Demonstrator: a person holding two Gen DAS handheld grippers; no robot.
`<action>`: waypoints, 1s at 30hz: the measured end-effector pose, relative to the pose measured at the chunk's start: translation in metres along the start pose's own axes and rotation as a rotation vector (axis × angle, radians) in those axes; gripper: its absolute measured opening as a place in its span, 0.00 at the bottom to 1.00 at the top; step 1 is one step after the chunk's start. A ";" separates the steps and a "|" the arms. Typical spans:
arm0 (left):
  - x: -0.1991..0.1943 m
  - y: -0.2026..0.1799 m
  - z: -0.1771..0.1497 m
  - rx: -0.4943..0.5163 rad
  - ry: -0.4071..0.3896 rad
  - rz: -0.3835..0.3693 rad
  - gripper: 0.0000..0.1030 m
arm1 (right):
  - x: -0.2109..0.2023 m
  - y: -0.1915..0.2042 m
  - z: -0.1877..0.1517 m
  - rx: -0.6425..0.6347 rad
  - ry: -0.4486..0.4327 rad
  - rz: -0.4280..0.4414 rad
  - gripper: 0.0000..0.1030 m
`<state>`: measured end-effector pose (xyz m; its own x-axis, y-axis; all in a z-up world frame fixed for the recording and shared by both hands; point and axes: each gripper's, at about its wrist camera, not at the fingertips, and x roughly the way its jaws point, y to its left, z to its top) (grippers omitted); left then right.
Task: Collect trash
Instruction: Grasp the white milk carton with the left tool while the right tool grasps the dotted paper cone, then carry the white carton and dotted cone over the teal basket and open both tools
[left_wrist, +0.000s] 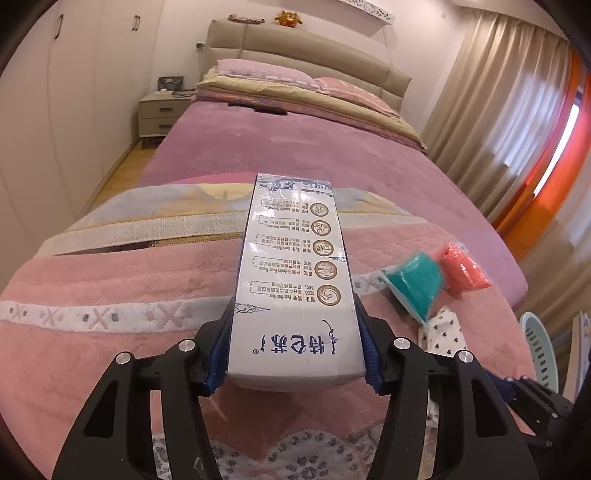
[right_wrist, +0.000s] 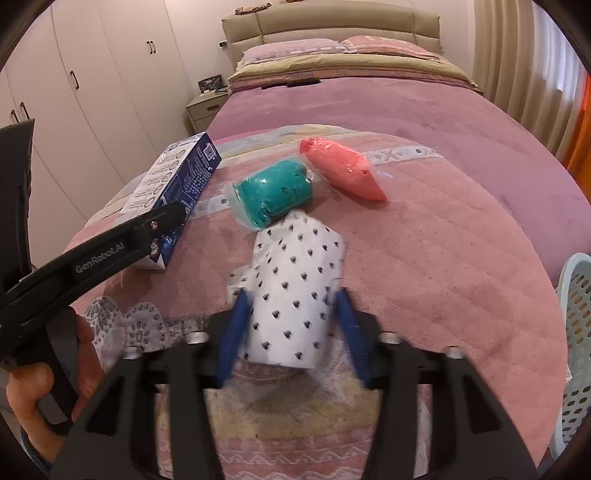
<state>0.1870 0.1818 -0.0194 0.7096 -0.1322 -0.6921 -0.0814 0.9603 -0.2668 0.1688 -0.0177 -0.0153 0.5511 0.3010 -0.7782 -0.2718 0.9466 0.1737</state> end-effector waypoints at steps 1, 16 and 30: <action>-0.002 0.000 -0.002 -0.005 -0.002 -0.006 0.53 | -0.001 -0.001 -0.001 -0.001 0.001 0.006 0.27; -0.071 -0.034 -0.033 0.022 -0.068 -0.093 0.50 | -0.063 -0.022 -0.030 0.046 -0.060 0.004 0.12; -0.113 -0.140 -0.060 0.208 -0.124 -0.264 0.50 | -0.142 -0.104 -0.050 0.172 -0.177 -0.146 0.12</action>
<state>0.0761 0.0476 0.0557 0.7679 -0.3637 -0.5273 0.2514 0.9282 -0.2741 0.0791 -0.1642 0.0470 0.7077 0.1616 -0.6878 -0.0498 0.9825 0.1796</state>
